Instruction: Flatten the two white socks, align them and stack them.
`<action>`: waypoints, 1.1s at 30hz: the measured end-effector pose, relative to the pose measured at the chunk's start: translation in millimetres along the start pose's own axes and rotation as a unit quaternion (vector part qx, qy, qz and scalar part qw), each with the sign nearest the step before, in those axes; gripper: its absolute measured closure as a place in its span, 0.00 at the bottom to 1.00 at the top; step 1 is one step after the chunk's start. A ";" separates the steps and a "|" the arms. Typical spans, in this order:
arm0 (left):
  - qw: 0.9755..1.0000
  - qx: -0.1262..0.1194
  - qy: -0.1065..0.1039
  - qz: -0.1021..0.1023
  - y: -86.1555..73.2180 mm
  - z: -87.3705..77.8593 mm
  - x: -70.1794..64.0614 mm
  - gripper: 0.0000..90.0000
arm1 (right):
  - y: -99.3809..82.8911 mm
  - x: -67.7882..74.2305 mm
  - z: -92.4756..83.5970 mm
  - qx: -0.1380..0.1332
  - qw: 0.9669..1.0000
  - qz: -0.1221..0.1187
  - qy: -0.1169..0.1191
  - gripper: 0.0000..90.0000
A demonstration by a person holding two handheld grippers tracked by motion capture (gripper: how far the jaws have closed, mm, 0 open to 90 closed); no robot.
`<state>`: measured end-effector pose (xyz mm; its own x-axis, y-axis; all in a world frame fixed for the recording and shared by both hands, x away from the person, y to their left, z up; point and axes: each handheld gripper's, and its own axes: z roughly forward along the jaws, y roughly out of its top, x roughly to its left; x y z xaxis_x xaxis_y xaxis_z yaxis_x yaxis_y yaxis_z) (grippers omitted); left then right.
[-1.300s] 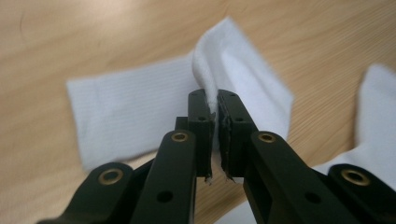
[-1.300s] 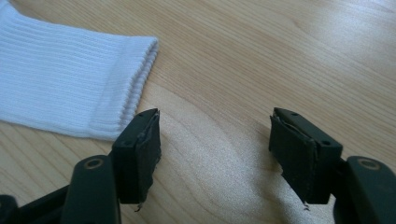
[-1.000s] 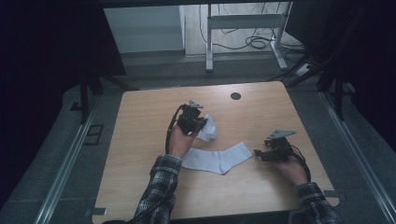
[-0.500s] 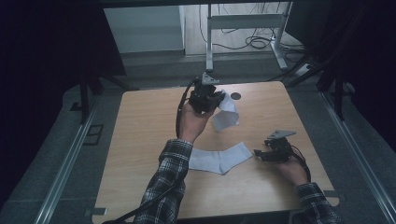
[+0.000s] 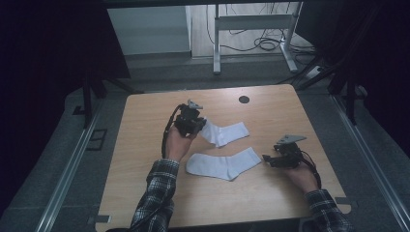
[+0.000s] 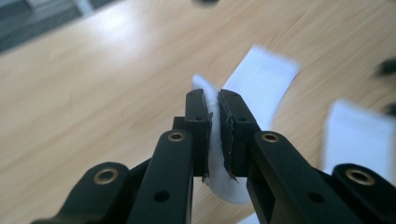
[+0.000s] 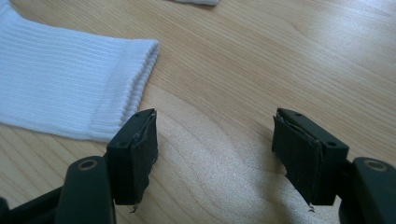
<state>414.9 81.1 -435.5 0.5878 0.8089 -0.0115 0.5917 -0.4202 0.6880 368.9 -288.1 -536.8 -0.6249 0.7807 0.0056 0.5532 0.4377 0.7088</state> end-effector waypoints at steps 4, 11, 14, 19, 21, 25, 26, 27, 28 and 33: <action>0.999 0.026 0.018 -0.001 -19.5 11.7 8.4 0.91 | 0.1 0.5 0.0 0.001 1.000 0.002 -0.001 0.34; 0.996 0.069 0.060 -0.007 -47.5 27.5 24.8 0.89 | 0.3 0.5 0.1 0.001 1.000 0.002 -0.002 0.34; 0.994 0.083 0.070 -0.007 -58.3 33.0 30.0 0.88 | 0.5 0.7 -0.1 0.003 1.000 0.002 -0.002 0.34; 0.992 0.088 0.086 -0.008 -71.2 40.1 32.7 0.76 | 0.7 0.6 -0.1 0.003 1.000 0.002 -0.002 0.34; 0.994 0.073 0.080 -0.025 -74.7 38.9 35.3 0.64 | 0.9 0.7 0.0 0.004 1.000 0.002 -0.002 0.34; 0.995 0.056 0.076 -0.035 -74.2 33.9 37.4 0.55 | 1.7 0.9 -0.2 0.008 1.000 0.003 -0.003 0.34; 0.996 0.042 0.074 -0.039 -73.2 28.4 39.2 0.52 | 3.4 1.5 -0.6 0.016 1.000 0.007 -0.005 0.34; 0.996 0.036 0.072 -0.042 -73.0 25.9 39.9 0.52 | 3.9 1.7 -0.5 0.017 1.000 0.008 -0.005 0.35; 0.996 0.031 0.073 -0.045 -72.9 23.8 40.6 0.51 | 4.4 1.6 -0.6 0.020 1.000 0.008 -0.006 0.35; 0.996 0.014 0.070 -0.047 -75.5 17.8 43.2 0.48 | 7.0 -1.0 -2.2 0.028 0.999 0.019 -0.004 0.38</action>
<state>405.5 140.5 -500.9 0.4465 0.8943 0.0280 0.6576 -0.3492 0.6675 372.2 -286.8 -530.3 -0.5989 0.8004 0.0263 0.6062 0.4315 0.6681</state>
